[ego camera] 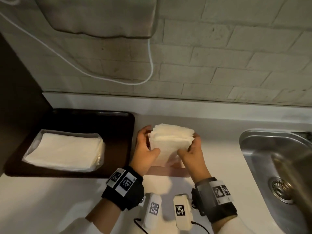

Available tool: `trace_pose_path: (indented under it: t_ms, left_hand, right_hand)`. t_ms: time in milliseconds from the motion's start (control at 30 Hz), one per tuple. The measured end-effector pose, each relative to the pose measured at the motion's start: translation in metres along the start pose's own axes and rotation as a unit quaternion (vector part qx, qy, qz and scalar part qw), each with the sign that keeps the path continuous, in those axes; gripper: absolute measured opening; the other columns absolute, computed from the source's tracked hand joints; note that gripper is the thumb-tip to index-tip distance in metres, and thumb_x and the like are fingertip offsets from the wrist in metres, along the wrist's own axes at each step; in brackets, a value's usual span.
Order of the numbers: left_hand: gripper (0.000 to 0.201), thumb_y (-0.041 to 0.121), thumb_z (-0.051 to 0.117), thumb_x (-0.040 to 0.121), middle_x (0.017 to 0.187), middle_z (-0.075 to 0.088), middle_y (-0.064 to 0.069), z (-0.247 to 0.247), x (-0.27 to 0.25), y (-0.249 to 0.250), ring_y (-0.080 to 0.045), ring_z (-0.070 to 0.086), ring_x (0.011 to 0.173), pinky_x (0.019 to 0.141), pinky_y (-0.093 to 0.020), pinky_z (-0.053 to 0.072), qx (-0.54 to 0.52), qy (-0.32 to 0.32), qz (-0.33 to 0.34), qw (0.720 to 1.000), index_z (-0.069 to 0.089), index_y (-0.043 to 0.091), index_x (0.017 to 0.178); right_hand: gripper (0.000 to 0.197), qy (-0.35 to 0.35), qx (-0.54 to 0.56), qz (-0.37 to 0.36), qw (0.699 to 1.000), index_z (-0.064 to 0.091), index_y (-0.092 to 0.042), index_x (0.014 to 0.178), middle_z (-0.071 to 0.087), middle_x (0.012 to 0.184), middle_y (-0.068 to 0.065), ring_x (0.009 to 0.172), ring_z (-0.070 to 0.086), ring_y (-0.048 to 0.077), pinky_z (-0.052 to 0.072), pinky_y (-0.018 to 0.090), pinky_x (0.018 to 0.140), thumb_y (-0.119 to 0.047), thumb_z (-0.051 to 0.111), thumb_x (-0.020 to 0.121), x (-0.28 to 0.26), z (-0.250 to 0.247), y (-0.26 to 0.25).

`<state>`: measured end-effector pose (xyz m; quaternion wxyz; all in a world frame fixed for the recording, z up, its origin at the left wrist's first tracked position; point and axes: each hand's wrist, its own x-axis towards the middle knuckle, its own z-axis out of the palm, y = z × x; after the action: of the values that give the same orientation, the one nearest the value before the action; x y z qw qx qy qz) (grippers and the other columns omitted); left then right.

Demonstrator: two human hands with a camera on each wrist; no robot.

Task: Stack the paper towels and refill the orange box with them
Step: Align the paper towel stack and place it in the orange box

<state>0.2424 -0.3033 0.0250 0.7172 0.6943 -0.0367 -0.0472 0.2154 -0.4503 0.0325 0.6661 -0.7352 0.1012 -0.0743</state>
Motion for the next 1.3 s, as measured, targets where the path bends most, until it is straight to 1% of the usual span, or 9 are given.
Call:
trace_pose_path:
  t_ms: [167, 300, 433, 533, 700, 800, 1000, 1133, 1300]
  left_hand:
    - [0.068, 0.013, 0.049, 0.058, 0.109, 0.055, -0.004, 0.016, -0.004, -0.002, -0.023, 0.055, 0.107, 0.083, -0.028, 0.045, 0.072, 0.041, -0.022, 0.996, 0.039, 0.008, 0.125]
    - [0.065, -0.008, 0.051, 0.066, 0.109, 0.05, 0.001, 0.011, 0.0, 0.007, -0.004, 0.052, 0.1, 0.077, -0.009, 0.045, 0.01, 0.029, 0.003, 1.0, 0.034, 0.021, 0.122]
    - [0.064, 0.003, 0.051, 0.068, 0.106, 0.05, 0.0, 0.011, -0.002, 0.011, -0.013, 0.053, 0.094, 0.075, -0.02, 0.045, 0.053, 0.009, -0.027, 0.998, 0.033, 0.016, 0.128]
    - [0.062, -0.019, 0.045, 0.075, 0.105, 0.046, 0.005, 0.002, 0.001, 0.015, -0.006, 0.05, 0.092, 0.073, -0.012, 0.047, 0.033, -0.019, -0.025, 0.999, 0.031, 0.019, 0.121]
    - [0.057, -0.013, 0.049, 0.077, 0.114, 0.048, -0.007, -0.001, 0.004, 0.007, -0.021, 0.05, 0.106, 0.091, -0.037, 0.045, 0.088, -0.032, -0.072, 0.993, 0.033, 0.015, 0.124]
    - [0.052, -0.011, 0.046, 0.079, 0.111, 0.048, -0.005, 0.002, 0.002, 0.008, -0.012, 0.051, 0.095, 0.081, -0.027, 0.045, 0.094, -0.039, -0.071, 0.992, 0.032, 0.018, 0.12]
    - [0.051, -0.006, 0.046, 0.074, 0.118, 0.046, -0.012, 0.0, 0.004, 0.028, -0.022, 0.049, 0.108, 0.091, -0.033, 0.043, 0.053, -0.02, -0.012, 0.998, 0.033, 0.022, 0.114]
    - [0.06, 0.001, 0.055, 0.067, 0.121, 0.053, -0.016, -0.006, 0.003, 0.018, -0.028, 0.053, 0.114, 0.097, -0.046, 0.046, 0.066, -0.041, -0.052, 0.996, 0.04, 0.012, 0.124]
    - [0.036, -0.01, 0.054, 0.083, 0.107, 0.066, -0.008, -0.023, -0.001, 0.021, -0.026, 0.059, 0.107, 0.086, -0.028, 0.053, -0.004, -0.033, -0.043, 0.999, 0.056, 0.007, 0.114]
  right_hand:
    - [0.047, 0.008, -0.056, -0.019, 0.998, 0.039, -0.019, 0.111, 0.054, 0.095, -0.005, 0.091, 0.058, 0.017, 0.053, 0.033, 0.079, -0.001, 0.054, 0.07, -0.003, 0.011, -0.001]
    - [0.054, 0.019, 0.018, -0.013, 1.0, 0.038, -0.009, 0.122, 0.054, 0.106, -0.002, 0.106, 0.056, 0.019, 0.049, 0.025, 0.087, 0.005, 0.054, 0.073, 0.003, 0.004, -0.002]
    - [0.049, -0.029, 0.0, 0.022, 0.999, 0.034, -0.018, 0.117, 0.052, 0.1, -0.005, 0.1, 0.055, 0.022, 0.052, 0.033, 0.081, 0.007, 0.051, 0.079, 0.0, 0.006, -0.006]
    - [0.053, -0.049, 0.046, 0.033, 0.997, 0.031, -0.018, 0.12, 0.049, 0.11, 0.003, 0.102, 0.053, 0.019, 0.051, 0.019, 0.068, 0.011, 0.047, 0.079, 0.004, -0.003, -0.007]
    - [0.053, -0.08, -0.055, 0.032, 0.995, 0.03, -0.023, 0.121, 0.045, 0.099, -0.014, 0.094, 0.05, 0.009, 0.043, 0.015, 0.068, 0.008, 0.048, 0.082, 0.003, 0.001, -0.002]
    - [0.051, -0.065, -0.036, 0.047, 0.996, 0.031, -0.024, 0.119, 0.048, 0.103, -0.006, 0.102, 0.052, 0.019, 0.049, 0.028, 0.079, 0.007, 0.046, 0.082, 0.005, 0.002, -0.003]
    - [0.038, -0.056, -0.025, -0.054, 0.997, 0.038, -0.036, 0.102, 0.048, 0.104, -0.001, 0.093, 0.052, 0.011, 0.045, 0.022, 0.074, -0.009, 0.045, 0.076, 0.001, 0.002, -0.019]
    - [0.044, -0.094, -0.029, -0.024, 0.995, 0.039, -0.028, 0.105, 0.046, 0.095, -0.011, 0.088, 0.051, 0.007, 0.047, 0.015, 0.07, 0.011, 0.044, 0.084, 0.001, 0.003, -0.014]
    - [0.059, -0.11, -0.096, 0.02, 0.989, 0.038, -0.025, 0.115, 0.051, 0.105, -0.01, 0.099, 0.052, 0.01, 0.047, 0.019, 0.081, -0.004, 0.073, 0.072, 0.004, -0.01, -0.002]
